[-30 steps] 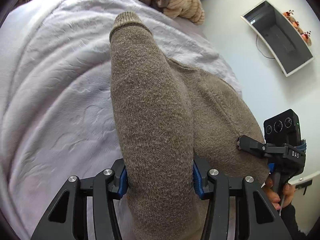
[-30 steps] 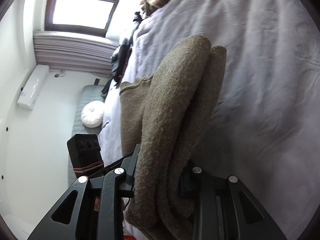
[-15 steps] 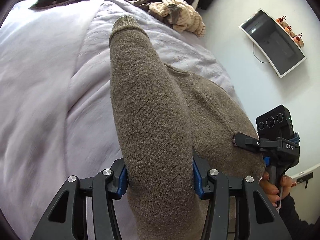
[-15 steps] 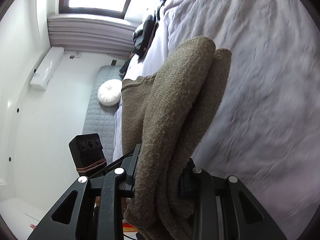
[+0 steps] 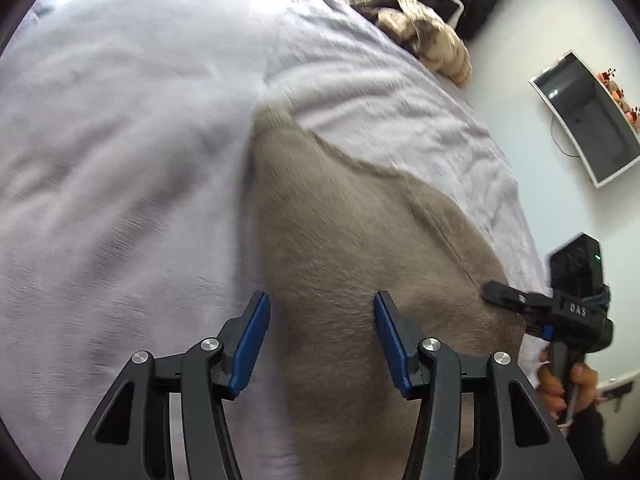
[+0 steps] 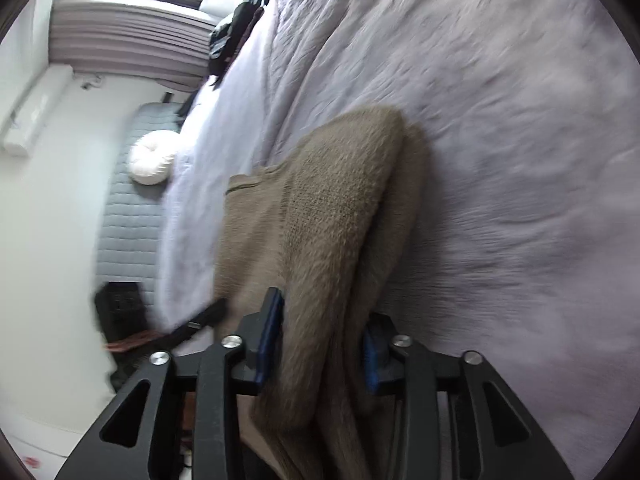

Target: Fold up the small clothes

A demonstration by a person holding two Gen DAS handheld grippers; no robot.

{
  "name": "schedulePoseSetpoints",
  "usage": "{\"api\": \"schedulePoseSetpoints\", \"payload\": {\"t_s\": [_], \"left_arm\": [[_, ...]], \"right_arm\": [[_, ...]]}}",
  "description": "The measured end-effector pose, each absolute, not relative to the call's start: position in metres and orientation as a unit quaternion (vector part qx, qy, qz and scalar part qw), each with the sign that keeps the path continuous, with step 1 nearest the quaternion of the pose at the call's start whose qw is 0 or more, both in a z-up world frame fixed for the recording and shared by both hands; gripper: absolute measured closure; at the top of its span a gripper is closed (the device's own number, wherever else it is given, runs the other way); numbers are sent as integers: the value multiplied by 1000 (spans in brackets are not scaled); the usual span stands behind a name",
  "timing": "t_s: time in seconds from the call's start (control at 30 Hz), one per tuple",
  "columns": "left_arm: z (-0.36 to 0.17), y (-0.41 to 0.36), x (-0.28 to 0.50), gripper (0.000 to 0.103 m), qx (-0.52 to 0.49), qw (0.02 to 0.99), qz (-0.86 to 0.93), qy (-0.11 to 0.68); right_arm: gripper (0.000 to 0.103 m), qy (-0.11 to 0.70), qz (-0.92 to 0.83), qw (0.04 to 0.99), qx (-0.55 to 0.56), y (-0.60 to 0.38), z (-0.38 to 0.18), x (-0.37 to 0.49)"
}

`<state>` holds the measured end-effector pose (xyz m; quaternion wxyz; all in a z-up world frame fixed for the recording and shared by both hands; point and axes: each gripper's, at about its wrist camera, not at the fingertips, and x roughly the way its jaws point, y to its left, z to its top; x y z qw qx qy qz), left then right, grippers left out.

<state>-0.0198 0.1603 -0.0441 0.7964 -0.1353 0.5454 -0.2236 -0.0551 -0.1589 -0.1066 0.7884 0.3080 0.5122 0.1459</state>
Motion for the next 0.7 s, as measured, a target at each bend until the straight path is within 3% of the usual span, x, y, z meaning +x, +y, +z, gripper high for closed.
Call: {"api": "schedulePoseSetpoints", "payload": {"t_s": [0.1,0.17,0.2,0.43,0.7], "left_arm": [[-30,173,-23,49,-97,828,-180,523],[-23,186,-28,49,-88,837,-170,513],[-21,188,-30,49,-90,838,-172,511],[-6,173,-56,49,-62,841,-195,500],[-27,147,-85,49,-46,827,-195,526]], "right_arm": [[61,505,94,819,254,-172,-90,-65],[83,494,92,826,255,-181,-81,-75],[86,488,88,832,250,-182,-76,-79],[86,457,118,855,214,-163,-47,-112],[86,472,142,853,169,-116,-57,-130]]}}
